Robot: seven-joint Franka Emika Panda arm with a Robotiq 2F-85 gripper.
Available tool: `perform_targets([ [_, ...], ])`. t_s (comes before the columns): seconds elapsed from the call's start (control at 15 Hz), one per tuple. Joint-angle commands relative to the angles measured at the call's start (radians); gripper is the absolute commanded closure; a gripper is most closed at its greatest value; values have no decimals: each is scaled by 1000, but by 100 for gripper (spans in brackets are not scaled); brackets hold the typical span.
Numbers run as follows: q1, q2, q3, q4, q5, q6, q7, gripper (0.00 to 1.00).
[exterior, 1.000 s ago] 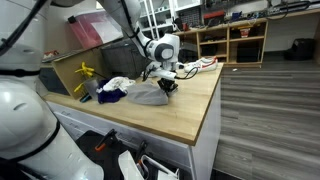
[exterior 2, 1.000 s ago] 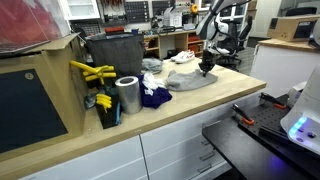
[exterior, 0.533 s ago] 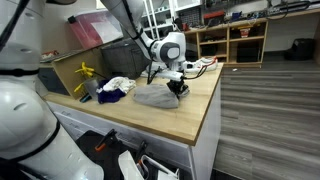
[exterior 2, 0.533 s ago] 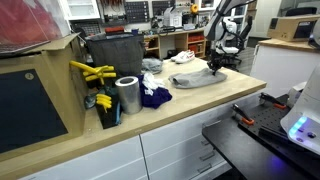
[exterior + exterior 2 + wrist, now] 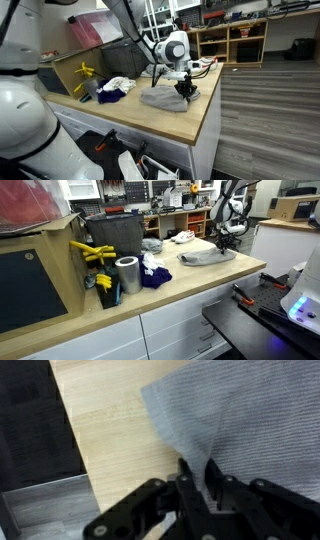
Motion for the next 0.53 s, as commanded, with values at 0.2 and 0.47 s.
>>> perform_targets([
  [0.2, 27, -39, -21, -34, -68, -2, 60, 25],
  [0.47, 41, -73, -21, -36, -97, -17, 56, 0],
])
